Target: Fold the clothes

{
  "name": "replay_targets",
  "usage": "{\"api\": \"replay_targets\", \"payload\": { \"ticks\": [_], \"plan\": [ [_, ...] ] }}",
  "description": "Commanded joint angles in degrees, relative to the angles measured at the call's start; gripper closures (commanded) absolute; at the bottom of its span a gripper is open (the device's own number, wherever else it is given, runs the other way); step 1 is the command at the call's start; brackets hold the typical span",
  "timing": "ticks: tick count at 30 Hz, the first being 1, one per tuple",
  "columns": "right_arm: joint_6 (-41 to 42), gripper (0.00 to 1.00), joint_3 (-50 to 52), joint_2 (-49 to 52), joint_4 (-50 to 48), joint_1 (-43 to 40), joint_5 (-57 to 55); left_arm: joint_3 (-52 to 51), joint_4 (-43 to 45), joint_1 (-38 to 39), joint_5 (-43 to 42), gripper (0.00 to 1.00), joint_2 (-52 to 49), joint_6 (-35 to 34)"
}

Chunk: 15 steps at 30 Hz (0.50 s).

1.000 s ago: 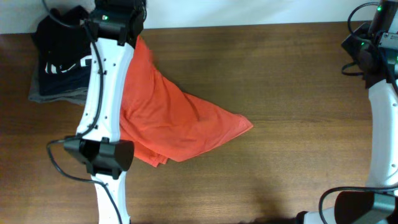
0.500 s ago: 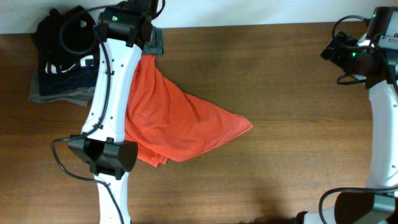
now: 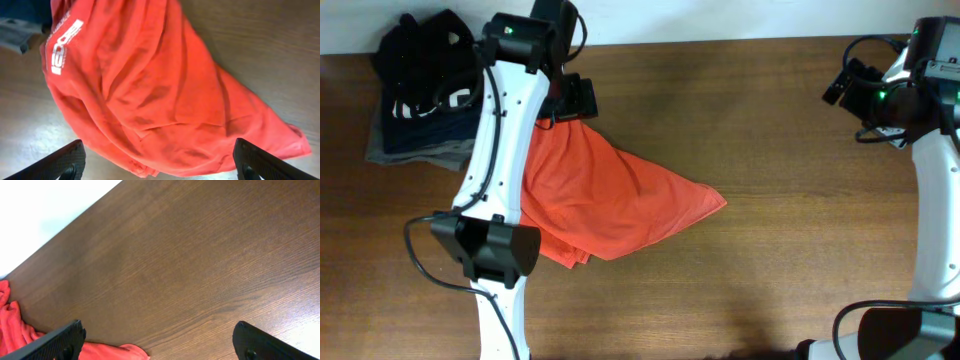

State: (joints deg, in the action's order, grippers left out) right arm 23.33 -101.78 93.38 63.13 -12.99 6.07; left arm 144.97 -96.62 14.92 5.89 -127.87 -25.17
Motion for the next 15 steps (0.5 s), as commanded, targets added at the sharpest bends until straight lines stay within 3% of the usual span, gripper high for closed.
{"api": "replay_targets", "payload": {
  "ticks": [1,6,9,13,15],
  "plan": [
    [-0.59,0.01,0.59,-0.09,-0.33,-0.15,0.83,-0.72,-0.11,-0.02,7.61,0.06,2.47,-3.32],
    [-0.55,0.02,0.59,1.79,-1.16,-0.15,0.87,-0.79,-0.11,1.51,10.19,0.06,8.09,-3.32],
    [-0.55,0.01,0.59,3.5,-1.38,-0.15,0.92,-5.33,-0.11,1.7,5.31,0.06,13.07,-4.24],
    [-0.42,0.01,0.59,5.4,-2.51,-0.13,1.14,-22.82,-0.09,1.86,6.34,0.04,21.59,-14.12],
    [-0.42,0.01,0.59,6.23,-3.48,-0.13,1.7,-34.71,-0.09,1.86,6.49,0.01,26.71,-22.73]
  ]
}}
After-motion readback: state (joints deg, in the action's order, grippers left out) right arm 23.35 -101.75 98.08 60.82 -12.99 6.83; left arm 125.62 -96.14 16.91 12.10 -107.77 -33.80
